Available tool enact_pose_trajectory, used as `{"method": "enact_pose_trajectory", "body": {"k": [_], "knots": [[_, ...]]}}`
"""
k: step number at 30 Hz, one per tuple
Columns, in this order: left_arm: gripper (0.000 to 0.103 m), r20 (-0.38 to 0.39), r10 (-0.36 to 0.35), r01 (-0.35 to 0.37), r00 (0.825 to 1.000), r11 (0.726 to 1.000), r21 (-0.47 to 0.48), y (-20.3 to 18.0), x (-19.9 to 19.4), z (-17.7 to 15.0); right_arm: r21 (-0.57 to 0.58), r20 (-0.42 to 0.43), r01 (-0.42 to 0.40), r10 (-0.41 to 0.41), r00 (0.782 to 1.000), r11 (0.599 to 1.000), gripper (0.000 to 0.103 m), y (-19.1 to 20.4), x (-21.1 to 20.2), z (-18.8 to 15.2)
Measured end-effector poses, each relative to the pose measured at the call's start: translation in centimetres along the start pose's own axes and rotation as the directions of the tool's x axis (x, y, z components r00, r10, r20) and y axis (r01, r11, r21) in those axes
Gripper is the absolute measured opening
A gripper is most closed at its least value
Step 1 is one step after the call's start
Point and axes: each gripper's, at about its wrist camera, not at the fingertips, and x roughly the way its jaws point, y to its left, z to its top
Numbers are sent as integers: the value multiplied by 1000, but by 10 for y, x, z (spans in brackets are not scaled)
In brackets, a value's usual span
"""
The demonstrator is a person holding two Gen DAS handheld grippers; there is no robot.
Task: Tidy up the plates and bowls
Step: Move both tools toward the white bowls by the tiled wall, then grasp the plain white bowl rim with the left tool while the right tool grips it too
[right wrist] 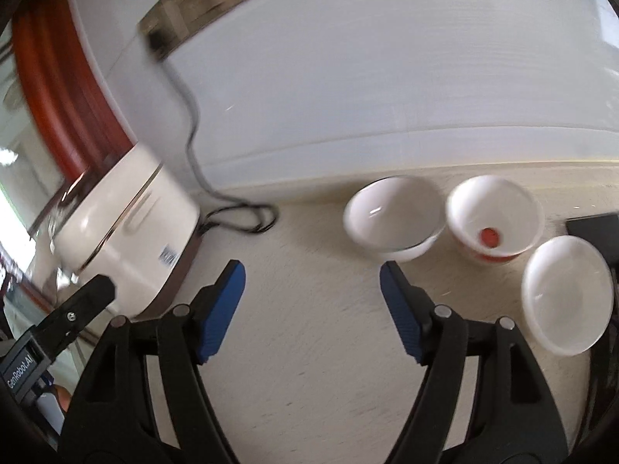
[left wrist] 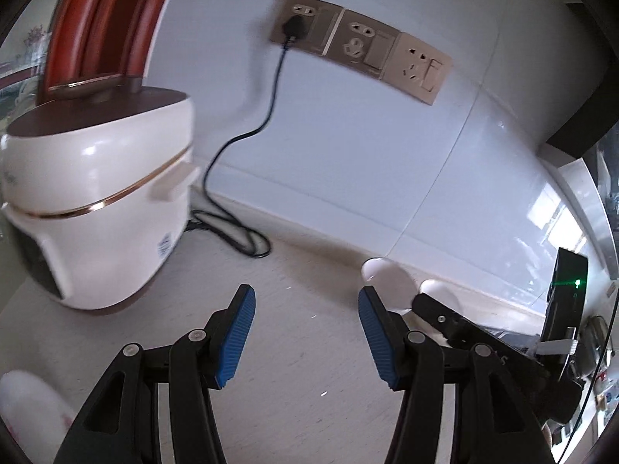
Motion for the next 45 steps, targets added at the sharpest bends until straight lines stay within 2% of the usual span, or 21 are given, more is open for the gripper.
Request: {"method": "enact_pose_trajectory", "body": {"k": [9, 11, 14, 19, 21, 25, 28, 29, 34, 36, 39, 43, 45], "knots": [[57, -58, -126, 126, 990, 992, -12, -44, 36, 10, 163, 77, 115, -129, 989, 980, 78, -91, -44, 23], [57, -84, -168, 166, 982, 986, -29, -54, 46, 8, 192, 74, 149, -166, 983, 970, 78, -108, -50, 23], [57, -131, -221, 218, 966, 975, -33, -71, 61, 1, 259, 55, 143, -162, 985, 955, 78, -136, -54, 21], [57, -235, -299, 301, 925, 953, -28, -107, 89, -15, 287, 23, 213, -229, 973, 934, 78, -165, -62, 17], [57, -283, -326, 334, 902, 942, -22, -124, 103, -23, 313, 8, 210, -223, 975, 926, 78, -176, -63, 14], [57, -405, -379, 397, 832, 917, -41, -156, 135, -46, 360, -27, 226, -232, 972, 905, 78, -194, -63, 8], [56, -453, -420, 430, 786, 899, -88, -168, 153, -61, 359, -63, 236, -229, 971, 903, 78, -202, -65, 1], [56, -464, -424, 430, 777, 897, -101, -171, 158, -65, 367, -70, 229, -218, 973, 902, 78, -204, -64, 0], [52, -511, -443, 435, 737, 889, -144, -177, 179, -89, 320, -110, 242, -218, 970, 916, 78, -201, -56, 0], [47, -524, -442, 438, 728, 888, -141, -180, 183, -94, 289, -136, 268, -238, 962, 919, 78, -201, -49, 0], [47, -531, -471, 462, 704, 872, -162, -183, 188, -101, 265, -159, 275, -239, 958, 924, 78, -199, -46, 1], [47, -537, -461, 460, 707, 876, -147, -189, 196, -110, 228, -192, 320, -280, 941, 919, 77, -195, -45, -1], [46, -542, -461, 461, 703, 875, -147, -191, 203, -113, 227, -197, 309, -268, 943, 923, 76, -195, -42, -2]]}}
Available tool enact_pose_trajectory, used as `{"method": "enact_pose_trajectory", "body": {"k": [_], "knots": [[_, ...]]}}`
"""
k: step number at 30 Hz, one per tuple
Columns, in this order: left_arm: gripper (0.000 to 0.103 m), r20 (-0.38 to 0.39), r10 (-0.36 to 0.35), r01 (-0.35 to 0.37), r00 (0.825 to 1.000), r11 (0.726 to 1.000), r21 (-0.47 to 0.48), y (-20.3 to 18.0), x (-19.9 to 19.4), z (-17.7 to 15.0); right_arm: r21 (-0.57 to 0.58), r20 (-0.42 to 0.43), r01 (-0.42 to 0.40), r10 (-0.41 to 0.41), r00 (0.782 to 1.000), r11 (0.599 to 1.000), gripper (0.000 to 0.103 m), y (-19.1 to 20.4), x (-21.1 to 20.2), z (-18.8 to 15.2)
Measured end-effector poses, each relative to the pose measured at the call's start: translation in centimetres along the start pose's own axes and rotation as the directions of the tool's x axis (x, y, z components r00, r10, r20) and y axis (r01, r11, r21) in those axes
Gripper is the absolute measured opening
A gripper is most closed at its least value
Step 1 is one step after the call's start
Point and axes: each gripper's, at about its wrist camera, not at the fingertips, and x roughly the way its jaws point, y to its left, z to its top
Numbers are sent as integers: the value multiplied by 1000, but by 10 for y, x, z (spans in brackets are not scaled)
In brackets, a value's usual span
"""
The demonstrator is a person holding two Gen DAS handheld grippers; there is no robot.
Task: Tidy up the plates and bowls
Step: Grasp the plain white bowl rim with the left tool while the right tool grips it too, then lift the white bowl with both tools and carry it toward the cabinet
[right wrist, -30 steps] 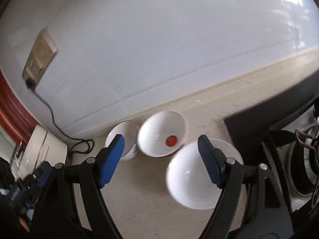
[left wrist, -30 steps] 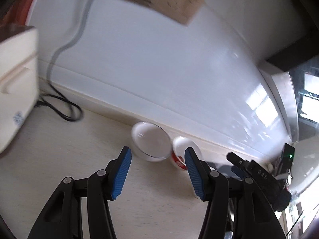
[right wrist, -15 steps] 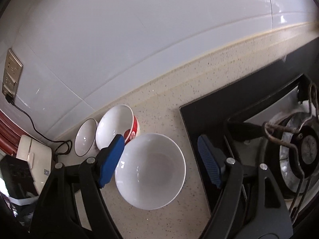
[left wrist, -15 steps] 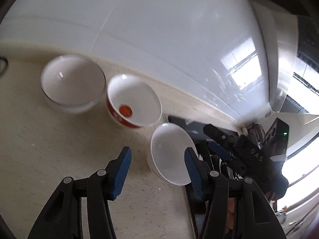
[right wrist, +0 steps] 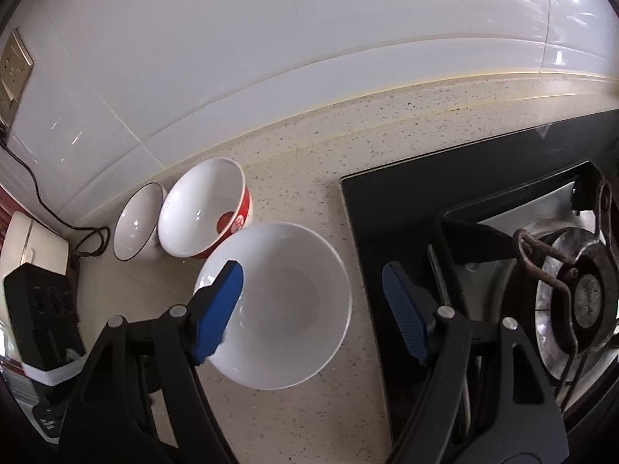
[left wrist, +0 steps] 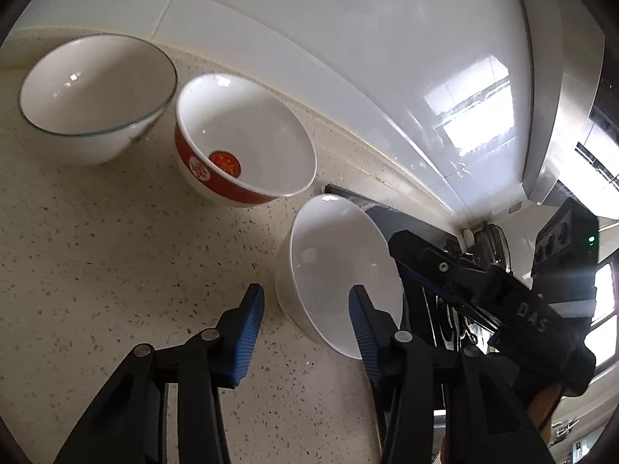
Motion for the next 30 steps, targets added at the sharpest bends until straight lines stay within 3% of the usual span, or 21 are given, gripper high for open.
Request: {"method": "enact_pose_trajectory", "body": {"k": [5, 9, 15, 21, 30], "knots": [[42, -13, 25, -25, 1000, 1000, 12, -3, 12, 0, -18, -38, 2, -3, 999, 1000, 72, 4, 9, -2], [30, -17, 31, -30, 999, 999, 22, -1, 17, -1, -18, -60, 3, -4, 998, 1000, 67, 3, 17, -3], [26, -8, 34, -34, 999, 999, 29, -1, 21, 3, -22, -96, 6, -8, 995, 1000, 48, 3, 28, -6], [19, 15, 81, -81, 997, 996, 33, 3, 13, 9, -44, -123, 15, -21, 992, 999, 22, 3, 36, -9], [13, 9, 142, -142, 990, 989, 27, 11, 3, 12, -126, -124, -12, -4, 992, 992, 13, 17, 33, -15]]}}
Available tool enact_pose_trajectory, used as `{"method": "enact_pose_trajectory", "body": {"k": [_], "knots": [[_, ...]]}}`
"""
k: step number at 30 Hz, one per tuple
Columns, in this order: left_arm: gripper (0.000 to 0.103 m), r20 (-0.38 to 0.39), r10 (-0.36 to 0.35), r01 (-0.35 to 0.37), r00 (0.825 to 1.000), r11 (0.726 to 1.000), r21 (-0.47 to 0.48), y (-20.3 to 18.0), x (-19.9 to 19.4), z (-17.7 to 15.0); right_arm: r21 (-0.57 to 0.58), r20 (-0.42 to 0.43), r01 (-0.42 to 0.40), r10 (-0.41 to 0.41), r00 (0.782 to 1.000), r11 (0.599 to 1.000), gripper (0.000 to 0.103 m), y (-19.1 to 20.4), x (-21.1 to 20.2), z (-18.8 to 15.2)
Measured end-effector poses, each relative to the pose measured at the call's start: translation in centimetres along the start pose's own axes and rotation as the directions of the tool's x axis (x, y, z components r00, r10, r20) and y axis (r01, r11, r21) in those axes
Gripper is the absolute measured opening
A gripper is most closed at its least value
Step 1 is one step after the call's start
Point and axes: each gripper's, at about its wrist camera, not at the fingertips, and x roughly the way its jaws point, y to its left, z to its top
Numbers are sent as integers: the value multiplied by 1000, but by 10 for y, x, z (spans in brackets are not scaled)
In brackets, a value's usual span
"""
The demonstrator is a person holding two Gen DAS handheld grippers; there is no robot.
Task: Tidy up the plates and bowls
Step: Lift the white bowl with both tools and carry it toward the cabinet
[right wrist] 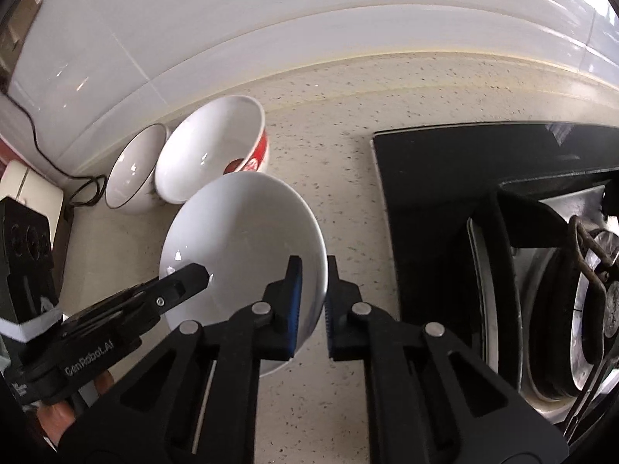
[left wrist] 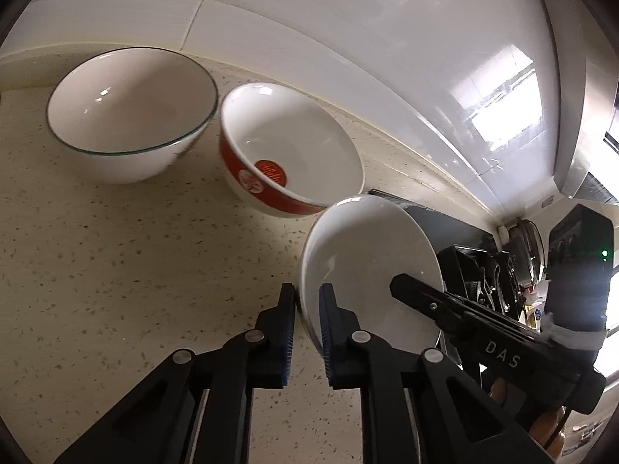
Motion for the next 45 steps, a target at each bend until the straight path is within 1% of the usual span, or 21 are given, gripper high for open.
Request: {"method": "enact_pose_trajectory", "body": {"k": [5, 11, 17, 23, 27, 30, 32, 36, 41, 45], "knots": [[12, -7, 15, -15, 1000, 1000, -4, 4, -6, -1, -20, -10, -15, 15, 1000, 1000, 12, 6, 4, 0], [12, -2, 26, -26, 1000, 999, -20, 8, -18, -4, -64, -11, -32, 32, 999, 997, 12, 14, -2, -4], [12, 28, 52, -51, 998, 998, -29, 10, -39, -7, -89, -3, -95, 95, 995, 992, 12, 23, -5, -6], [12, 71, 81, -77, 994, 995, -57, 27, -72, -10, -149, 1, -135, 137, 991, 980, 12, 51, -11, -8], [12, 106, 111, -102, 988, 991, -82, 43, -105, -20, -210, 6, -149, 154, 988, 966, 12, 82, -16, -12], [11, 134, 143, -130, 981, 986, -107, 57, -130, -29, -262, 6, -154, 162, 987, 953, 12, 107, -17, -16], [10, 154, 173, -154, 973, 979, -131, 69, -148, -36, -314, 6, -155, 165, 986, 937, 13, 131, -19, -22], [9, 180, 210, -178, 961, 968, -180, 91, -176, -52, -394, -10, -167, 177, 984, 904, 14, 174, -20, -38], [8, 205, 262, -208, 943, 946, -249, 123, -212, -79, -461, -35, -198, 205, 978, 865, 14, 220, -14, -55], [8, 215, 298, -227, 930, 926, -302, 147, -236, -101, -524, -67, -224, 223, 973, 821, 15, 260, -7, -81]]}}
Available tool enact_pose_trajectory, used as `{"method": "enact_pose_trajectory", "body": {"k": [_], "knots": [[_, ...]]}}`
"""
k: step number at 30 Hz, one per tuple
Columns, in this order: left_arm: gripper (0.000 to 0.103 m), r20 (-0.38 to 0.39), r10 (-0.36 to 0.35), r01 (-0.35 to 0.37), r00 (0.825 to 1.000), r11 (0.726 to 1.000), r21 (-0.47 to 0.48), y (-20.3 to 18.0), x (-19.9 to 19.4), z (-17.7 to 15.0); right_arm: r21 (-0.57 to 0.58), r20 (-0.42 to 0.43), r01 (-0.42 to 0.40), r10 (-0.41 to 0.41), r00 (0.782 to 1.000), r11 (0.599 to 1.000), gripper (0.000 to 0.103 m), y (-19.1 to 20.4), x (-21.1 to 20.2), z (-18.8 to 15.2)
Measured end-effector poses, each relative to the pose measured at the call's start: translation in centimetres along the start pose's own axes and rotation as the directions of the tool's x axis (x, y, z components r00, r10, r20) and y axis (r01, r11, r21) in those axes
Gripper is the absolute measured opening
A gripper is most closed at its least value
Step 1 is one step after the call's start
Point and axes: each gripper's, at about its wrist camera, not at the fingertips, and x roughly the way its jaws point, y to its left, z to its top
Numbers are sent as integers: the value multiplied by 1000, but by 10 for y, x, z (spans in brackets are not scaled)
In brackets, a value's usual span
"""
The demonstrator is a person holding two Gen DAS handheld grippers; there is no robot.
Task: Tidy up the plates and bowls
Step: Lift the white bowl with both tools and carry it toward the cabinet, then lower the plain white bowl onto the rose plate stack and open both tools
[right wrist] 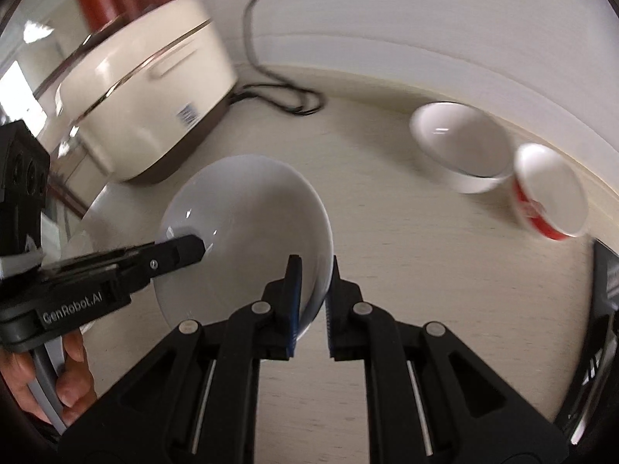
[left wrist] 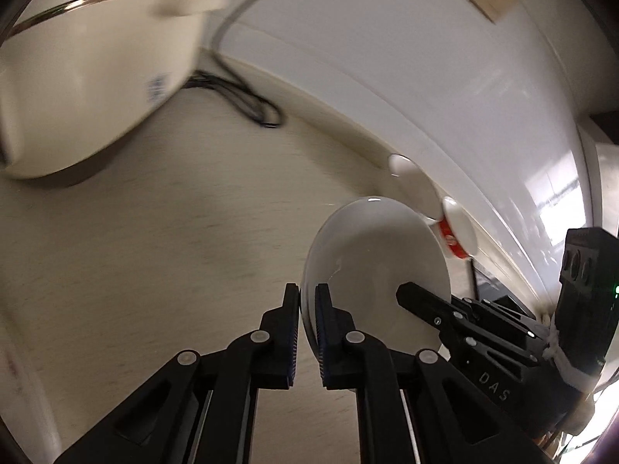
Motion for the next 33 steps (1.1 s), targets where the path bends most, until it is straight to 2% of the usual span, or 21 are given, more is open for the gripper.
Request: {"method": "enact_pose_trajectory", "body": {"k": [6, 15, 21, 28, 33], "knots": [[8, 15, 48, -48, 999, 998, -38, 41, -23, -11, -64, -15, -37, 36, 999, 997, 15, 42, 21, -5], [8, 10, 94, -92, 996, 992, -87, 74, -31, -14, -90, -30, -92, 90, 995, 992, 16, 74, 48, -6], [8, 11, 120, -118, 993, 987, -105, 93, -37, -13, -67, -38, -152, 149, 988, 986, 16, 83, 60, -10], [8, 2, 132, -131, 991, 986, -104, 99, -34, -4, -59, -36, -158, 156, 987, 986, 17, 87, 66, -9], [8, 7, 137, -135, 991, 982, -133, 108, -34, 1, -37, -21, -202, 202, 979, 979, 19, 85, 71, -7]]}}
